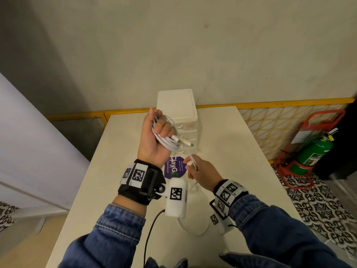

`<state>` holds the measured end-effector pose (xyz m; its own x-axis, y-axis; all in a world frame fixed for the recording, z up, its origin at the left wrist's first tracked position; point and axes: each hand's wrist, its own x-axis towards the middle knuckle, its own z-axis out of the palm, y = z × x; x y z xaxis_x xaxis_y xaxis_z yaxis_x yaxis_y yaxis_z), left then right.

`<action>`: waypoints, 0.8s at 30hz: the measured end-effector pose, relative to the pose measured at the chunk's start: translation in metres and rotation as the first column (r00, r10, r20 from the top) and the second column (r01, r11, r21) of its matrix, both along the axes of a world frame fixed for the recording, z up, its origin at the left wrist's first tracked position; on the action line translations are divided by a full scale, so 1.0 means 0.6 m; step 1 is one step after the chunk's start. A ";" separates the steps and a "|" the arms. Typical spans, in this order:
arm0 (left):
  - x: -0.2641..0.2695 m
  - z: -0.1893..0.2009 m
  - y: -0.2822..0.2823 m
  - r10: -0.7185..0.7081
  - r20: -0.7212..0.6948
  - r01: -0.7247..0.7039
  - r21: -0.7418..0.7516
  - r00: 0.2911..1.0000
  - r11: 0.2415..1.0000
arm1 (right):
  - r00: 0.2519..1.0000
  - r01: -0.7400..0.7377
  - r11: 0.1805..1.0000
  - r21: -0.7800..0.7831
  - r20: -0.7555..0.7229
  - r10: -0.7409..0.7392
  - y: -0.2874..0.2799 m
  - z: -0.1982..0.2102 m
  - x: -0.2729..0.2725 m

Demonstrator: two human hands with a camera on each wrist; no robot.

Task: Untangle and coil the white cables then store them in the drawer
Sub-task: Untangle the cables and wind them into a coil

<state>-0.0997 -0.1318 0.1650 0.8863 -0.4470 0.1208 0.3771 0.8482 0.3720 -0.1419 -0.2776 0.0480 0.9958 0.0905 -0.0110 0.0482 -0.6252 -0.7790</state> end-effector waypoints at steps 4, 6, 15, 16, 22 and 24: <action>0.012 0.009 0.017 0.155 -0.039 -0.154 0.020 0.987 0.988 | 0.990 0.055 0.952 -0.302 0.141 -0.013 -0.005 -0.014 0.008; 0.015 0.012 0.023 0.149 -0.025 -0.148 0.041 0.988 0.988 | 0.989 0.096 0.904 -0.417 0.140 -0.040 -0.014 -0.016 0.010; -0.001 -0.010 -0.010 -0.128 -0.098 0.149 0.258 0.987 0.955 | 0.911 -0.044 0.986 0.161 0.412 -0.026 -0.002 0.065 0.039; -0.002 -0.013 -0.012 -0.160 -0.103 0.182 0.261 0.982 0.948 | 0.906 -0.106 0.974 0.202 0.422 0.011 0.003 0.070 0.036; -0.007 0.004 -0.009 -0.343 -0.084 0.351 0.131 0.936 0.927 | 0.975 -0.077 0.858 0.508 0.218 -0.041 0.005 0.054 0.033; -0.007 0.009 -0.006 -0.371 -0.047 0.373 0.086 0.928 0.924 | 0.989 -0.036 0.832 0.553 0.137 -0.048 0.004 0.054 0.031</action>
